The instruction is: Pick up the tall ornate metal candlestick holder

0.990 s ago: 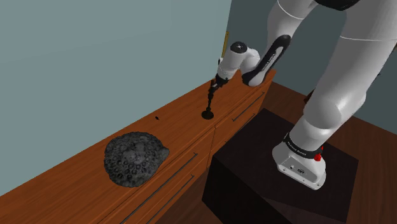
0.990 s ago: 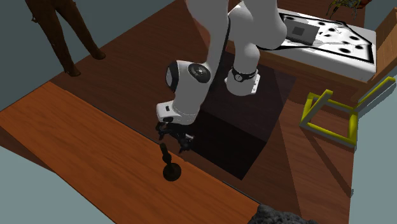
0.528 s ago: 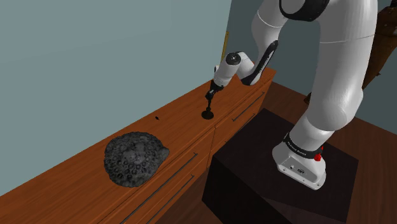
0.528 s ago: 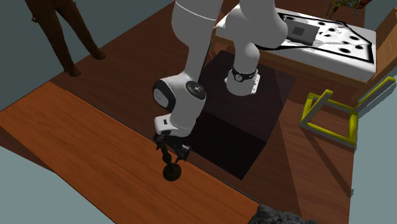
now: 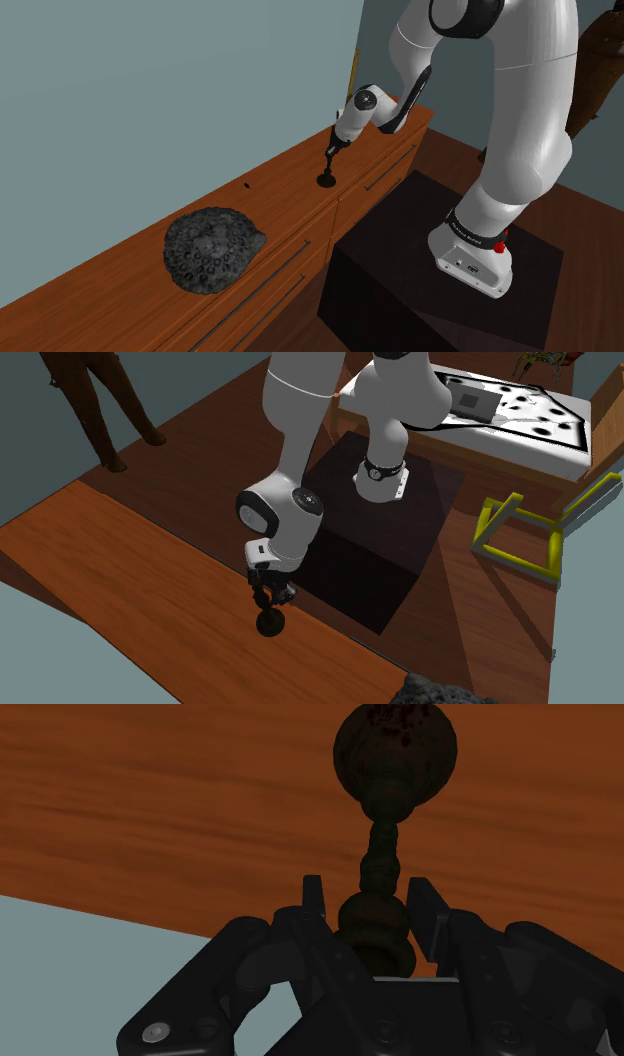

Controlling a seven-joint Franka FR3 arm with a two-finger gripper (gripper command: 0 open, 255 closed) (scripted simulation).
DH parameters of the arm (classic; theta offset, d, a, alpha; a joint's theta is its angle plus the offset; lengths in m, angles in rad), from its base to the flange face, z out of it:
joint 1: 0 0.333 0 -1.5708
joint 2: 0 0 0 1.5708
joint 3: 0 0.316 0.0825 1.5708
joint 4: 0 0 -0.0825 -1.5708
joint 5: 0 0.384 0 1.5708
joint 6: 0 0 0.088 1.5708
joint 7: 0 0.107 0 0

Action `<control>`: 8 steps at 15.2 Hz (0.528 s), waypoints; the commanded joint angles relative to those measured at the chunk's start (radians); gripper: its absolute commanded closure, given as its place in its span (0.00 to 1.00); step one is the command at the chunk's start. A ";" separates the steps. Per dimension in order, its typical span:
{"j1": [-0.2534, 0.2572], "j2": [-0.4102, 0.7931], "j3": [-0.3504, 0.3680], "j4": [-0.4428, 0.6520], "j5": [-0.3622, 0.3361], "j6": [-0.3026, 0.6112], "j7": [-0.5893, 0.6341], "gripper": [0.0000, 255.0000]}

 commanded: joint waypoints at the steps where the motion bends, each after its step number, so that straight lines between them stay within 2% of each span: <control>1: -0.001 0.001 0.001 0.000 -0.002 -0.001 0.002 1.00; 7: -0.003 0.002 0.004 0.002 -0.009 -0.002 0.009 1.00; 8: 0.012 -0.012 -0.014 -0.011 0.029 0.005 -0.029 1.00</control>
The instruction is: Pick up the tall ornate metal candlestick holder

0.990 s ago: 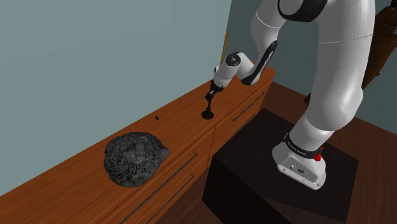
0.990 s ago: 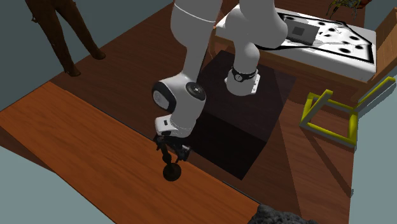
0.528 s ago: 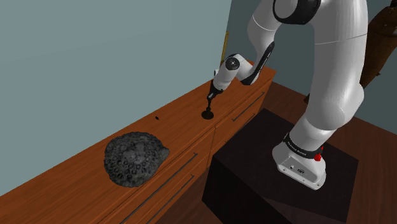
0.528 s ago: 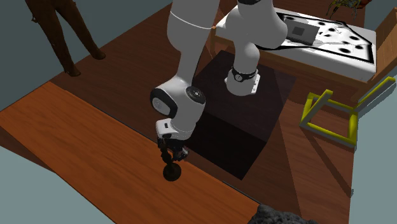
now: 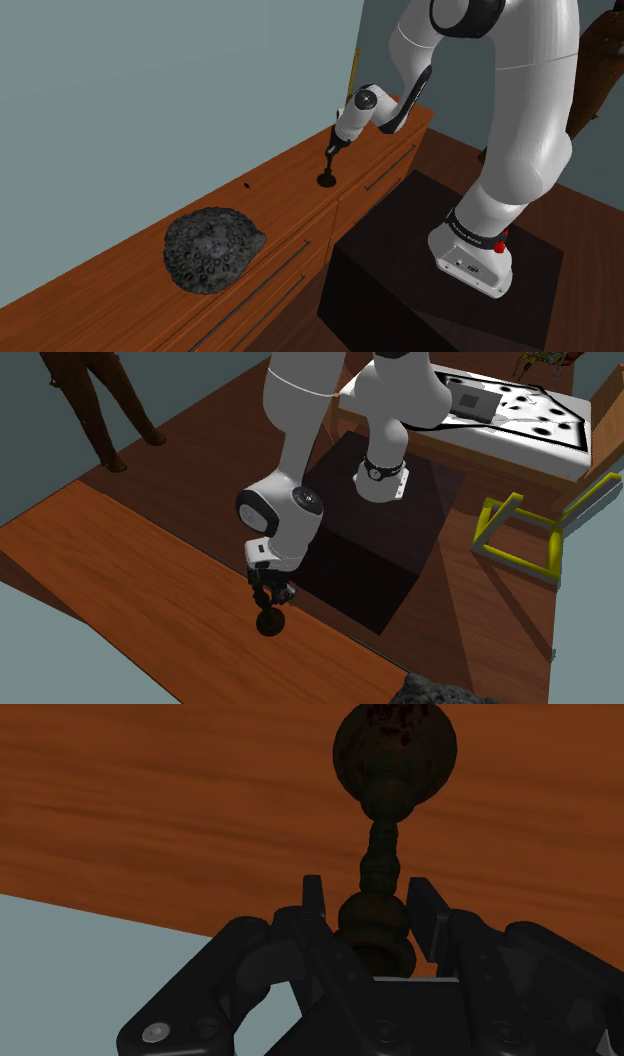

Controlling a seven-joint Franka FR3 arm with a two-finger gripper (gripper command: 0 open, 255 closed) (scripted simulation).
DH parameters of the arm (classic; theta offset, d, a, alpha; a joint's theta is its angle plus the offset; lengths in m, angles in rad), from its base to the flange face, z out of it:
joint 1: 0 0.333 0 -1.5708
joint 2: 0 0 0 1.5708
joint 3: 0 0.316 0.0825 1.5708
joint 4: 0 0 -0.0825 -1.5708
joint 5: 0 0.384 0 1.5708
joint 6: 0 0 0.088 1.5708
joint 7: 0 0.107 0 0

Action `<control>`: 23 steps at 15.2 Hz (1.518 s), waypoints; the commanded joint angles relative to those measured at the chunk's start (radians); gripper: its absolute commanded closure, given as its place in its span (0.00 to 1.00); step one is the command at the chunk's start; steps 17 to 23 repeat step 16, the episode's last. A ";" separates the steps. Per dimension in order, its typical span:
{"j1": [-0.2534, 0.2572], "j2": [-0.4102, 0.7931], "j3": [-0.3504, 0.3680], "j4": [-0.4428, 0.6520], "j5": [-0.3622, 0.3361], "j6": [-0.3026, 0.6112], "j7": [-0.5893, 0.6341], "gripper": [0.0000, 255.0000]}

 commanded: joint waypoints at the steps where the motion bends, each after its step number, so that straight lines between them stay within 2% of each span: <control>1: 0.023 -0.020 -0.027 -0.020 0.060 0.009 -0.059 1.00; 4: 0.059 -0.067 -0.069 -0.068 0.207 0.020 -0.208 1.00; 6: 0.061 -0.101 -0.072 -0.102 0.313 0.016 -0.320 1.00; 9: 0.035 -0.155 -0.042 -0.150 0.460 -0.004 -0.478 1.00; 14: -0.039 -0.242 0.046 -0.213 0.669 -0.047 -0.699 1.00; 23: -0.043 -0.245 0.051 -0.215 0.674 -0.048 -0.704 1.00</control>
